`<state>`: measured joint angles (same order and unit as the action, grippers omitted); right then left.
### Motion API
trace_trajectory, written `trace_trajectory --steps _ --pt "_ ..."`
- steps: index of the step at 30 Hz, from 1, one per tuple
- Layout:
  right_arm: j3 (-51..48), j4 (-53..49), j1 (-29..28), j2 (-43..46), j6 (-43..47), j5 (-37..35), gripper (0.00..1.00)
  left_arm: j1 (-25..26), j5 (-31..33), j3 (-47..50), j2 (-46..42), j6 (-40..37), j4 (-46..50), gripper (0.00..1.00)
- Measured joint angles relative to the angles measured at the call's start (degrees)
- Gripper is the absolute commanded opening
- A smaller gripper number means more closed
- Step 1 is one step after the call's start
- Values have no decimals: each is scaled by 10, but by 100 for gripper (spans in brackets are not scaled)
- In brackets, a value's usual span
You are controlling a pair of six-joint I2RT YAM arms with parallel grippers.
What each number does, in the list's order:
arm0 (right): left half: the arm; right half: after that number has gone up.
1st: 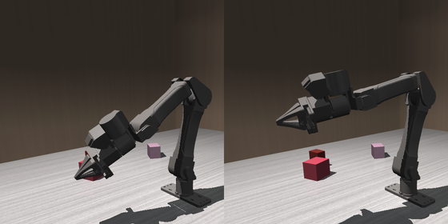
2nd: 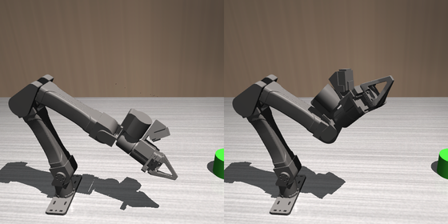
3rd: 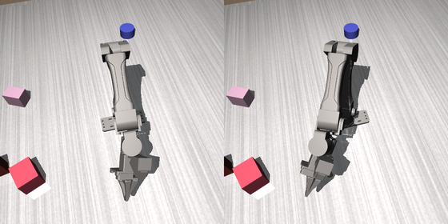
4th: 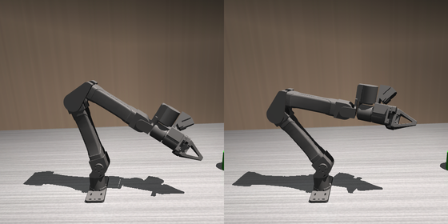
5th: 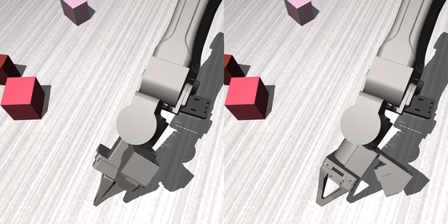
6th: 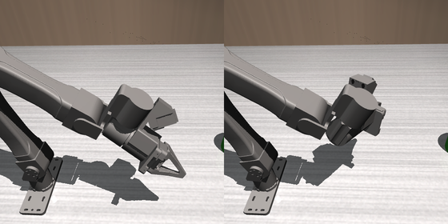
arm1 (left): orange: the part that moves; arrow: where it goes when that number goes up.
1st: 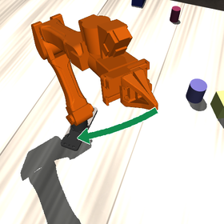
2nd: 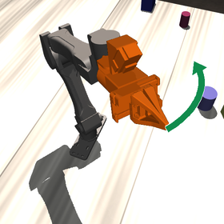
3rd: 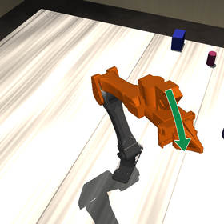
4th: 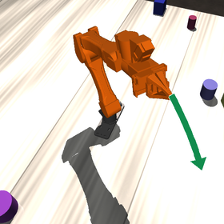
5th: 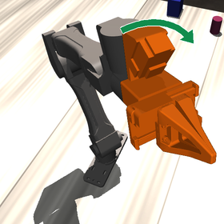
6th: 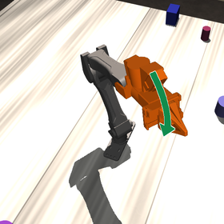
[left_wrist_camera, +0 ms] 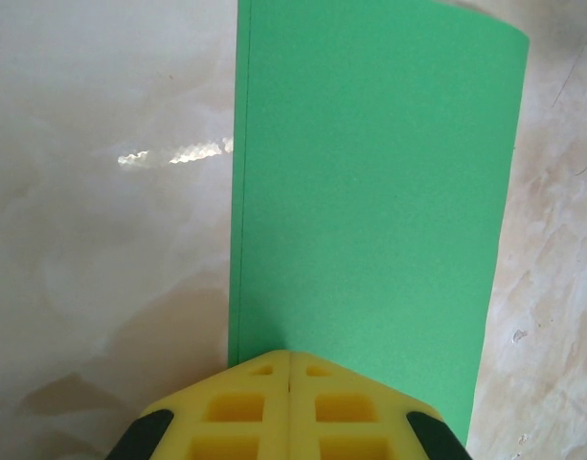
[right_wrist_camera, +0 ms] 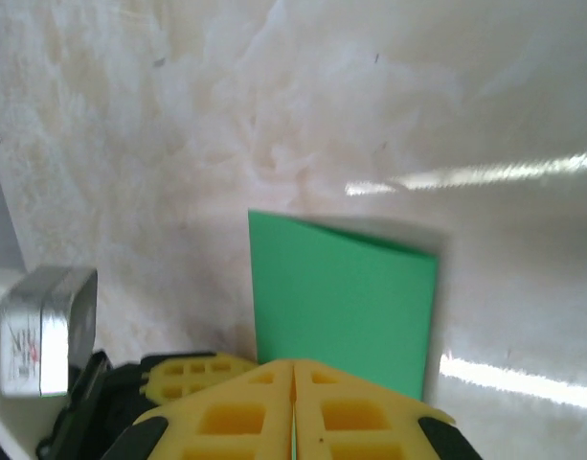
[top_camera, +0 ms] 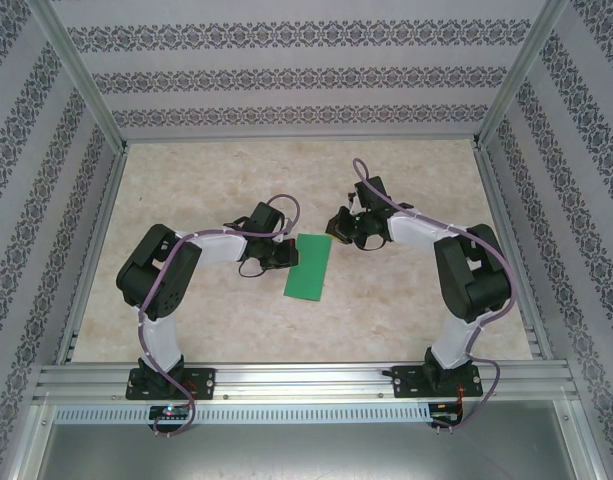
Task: Fold a paper plane with a square sheet of paper (pick it up from the middle)
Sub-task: Fold the square sheet of paper in half at the center of the table.
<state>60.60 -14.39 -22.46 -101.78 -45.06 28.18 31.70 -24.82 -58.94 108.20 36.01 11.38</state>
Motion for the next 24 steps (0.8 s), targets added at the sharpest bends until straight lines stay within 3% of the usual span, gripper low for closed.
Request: trace_trajectory --steps 9,24 --pt "-82 37 -52 3 -7 33 10 0 0 0 0 0 0 0" --pt "-113 49 -61 2 2 22 13 0 0 0 0 0 0 0"
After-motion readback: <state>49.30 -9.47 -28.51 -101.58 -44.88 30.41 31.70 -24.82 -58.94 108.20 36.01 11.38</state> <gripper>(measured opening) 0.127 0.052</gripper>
